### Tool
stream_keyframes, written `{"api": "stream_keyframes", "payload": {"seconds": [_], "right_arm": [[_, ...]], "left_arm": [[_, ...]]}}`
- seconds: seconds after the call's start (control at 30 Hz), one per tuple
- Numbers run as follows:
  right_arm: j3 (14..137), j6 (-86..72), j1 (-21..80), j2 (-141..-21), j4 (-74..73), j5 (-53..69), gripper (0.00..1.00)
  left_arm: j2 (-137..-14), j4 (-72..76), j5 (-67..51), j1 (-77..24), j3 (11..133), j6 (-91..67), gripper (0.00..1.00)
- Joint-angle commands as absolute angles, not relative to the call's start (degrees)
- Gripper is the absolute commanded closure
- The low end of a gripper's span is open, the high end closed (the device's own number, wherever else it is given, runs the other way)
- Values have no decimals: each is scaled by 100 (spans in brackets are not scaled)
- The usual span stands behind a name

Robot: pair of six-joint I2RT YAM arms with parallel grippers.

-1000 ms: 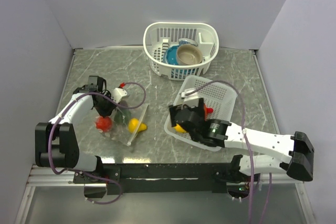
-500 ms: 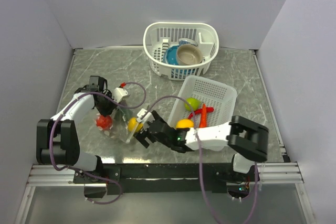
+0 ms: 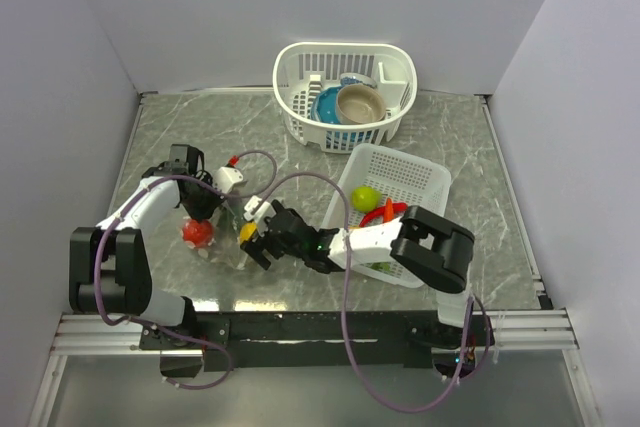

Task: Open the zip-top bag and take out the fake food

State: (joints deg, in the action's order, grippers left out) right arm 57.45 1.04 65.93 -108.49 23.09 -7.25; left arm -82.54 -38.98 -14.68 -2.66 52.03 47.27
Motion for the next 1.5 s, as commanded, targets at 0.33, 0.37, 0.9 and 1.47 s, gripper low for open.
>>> {"api": "stream_keyframes", "payload": {"seconds": [0.33,0.37,0.9,1.47], "right_arm": [[5636,-421,6548,-10839,2944,-167,38],[5521,-448,6548,-10715,3023,-237,47],[4922,-756,6601,-7474,170,-1906,70],[4991,-7284,6416,-7258,-5720,-6592,0]], "left_arm": [[-8244,-3955,-1450,-316,5282,4843,99],[-8218,-3946,-1433,-316,5291,4843,99],[-8156,-3788,-1283,-308,5142,4852,99],[-7603,-4991,-2608,-431,6520,4447,99]]}}
